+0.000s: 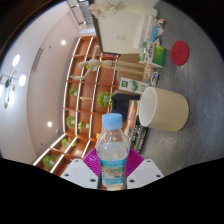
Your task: Pour water
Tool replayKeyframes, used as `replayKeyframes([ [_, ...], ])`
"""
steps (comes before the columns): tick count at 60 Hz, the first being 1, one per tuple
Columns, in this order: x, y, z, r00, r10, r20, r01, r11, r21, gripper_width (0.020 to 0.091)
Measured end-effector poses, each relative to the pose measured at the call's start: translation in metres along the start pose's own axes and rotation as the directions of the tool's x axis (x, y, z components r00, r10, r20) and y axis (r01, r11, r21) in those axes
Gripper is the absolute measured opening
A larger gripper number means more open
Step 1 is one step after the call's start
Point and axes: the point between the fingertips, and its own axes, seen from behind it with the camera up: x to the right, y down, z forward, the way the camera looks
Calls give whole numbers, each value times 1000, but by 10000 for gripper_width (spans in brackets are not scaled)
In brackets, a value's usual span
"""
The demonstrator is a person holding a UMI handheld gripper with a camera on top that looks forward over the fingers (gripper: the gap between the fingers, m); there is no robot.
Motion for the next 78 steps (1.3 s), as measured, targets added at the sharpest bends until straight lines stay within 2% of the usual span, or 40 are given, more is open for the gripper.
replayKeyframes([
  [9,-23,-23,10,945,313,92,-318,947,41,278],
  [21,-26,-47,17,786,596,165,-610,791,52,276],
  [28,-21,-51,17,736,657,165,-672,739,55,277],
  [40,-26,-44,18,773,619,137,-629,777,38,277],
  [46,-34,-33,20,879,469,90,-473,880,34,277],
  [51,-45,-30,18,986,168,18,-168,986,14,277],
  [56,-63,-45,14,986,-165,-18,166,986,26,279],
  [60,-74,-65,9,908,-414,-72,417,908,32,279],
  [61,-73,-71,10,879,-470,-79,474,880,36,300],
  [67,-82,-105,1,688,-706,-169,718,696,14,300],
  [72,-77,-147,-9,512,-817,-266,848,529,8,300],
  [78,-59,-209,-25,309,-851,-425,935,353,-28,299],
])
